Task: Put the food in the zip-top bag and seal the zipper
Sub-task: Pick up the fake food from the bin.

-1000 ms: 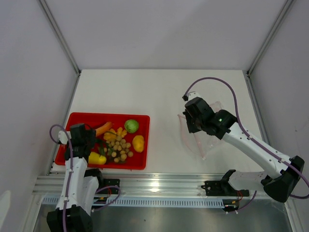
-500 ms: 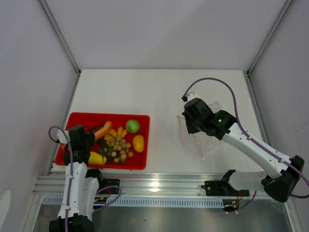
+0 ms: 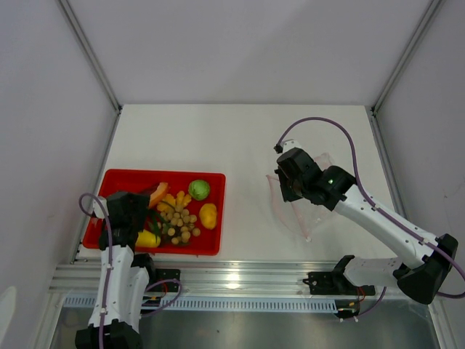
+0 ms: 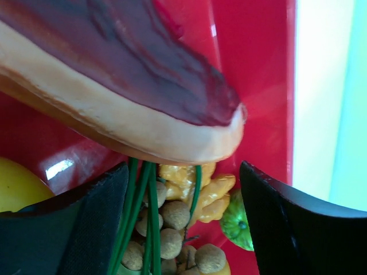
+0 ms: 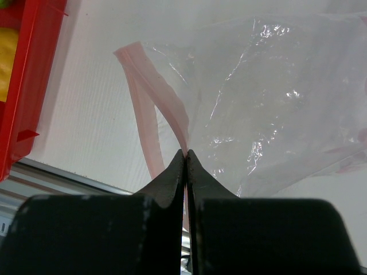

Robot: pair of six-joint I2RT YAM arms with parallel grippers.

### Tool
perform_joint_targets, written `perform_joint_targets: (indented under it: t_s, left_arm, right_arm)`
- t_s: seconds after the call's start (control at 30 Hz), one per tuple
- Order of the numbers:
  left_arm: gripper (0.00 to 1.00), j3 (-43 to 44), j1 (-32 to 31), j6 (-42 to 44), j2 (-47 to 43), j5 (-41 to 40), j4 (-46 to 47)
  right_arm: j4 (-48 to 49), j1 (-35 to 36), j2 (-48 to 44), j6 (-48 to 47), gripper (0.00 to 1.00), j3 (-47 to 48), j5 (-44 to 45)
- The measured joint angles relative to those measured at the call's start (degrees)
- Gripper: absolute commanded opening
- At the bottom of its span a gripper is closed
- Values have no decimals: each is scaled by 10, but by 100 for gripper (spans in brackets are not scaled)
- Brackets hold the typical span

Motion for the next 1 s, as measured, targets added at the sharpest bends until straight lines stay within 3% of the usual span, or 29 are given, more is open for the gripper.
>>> perform_joint_targets:
  t_s: [0.2,0.47,0.7,0.83,1.0]
  left_arm:
    - [81,-20,0,-13,30,13,29]
    - [70,-33,0,-9,53,-16,88]
    - [37,-34,1,-6,73,-34,124]
    - [1,-34,1,-4,84,-33,148]
    - [1,-32,2,-5,82,-32,144]
  right_arm:
    - [0,1,0,0,0,0,2]
    - [0,3,0,0,0,0,2]
    - [0,5,5,0,0,0,2]
    - [0,7,9,0,0,0,2]
    - [0,10,10,2,0,0,2]
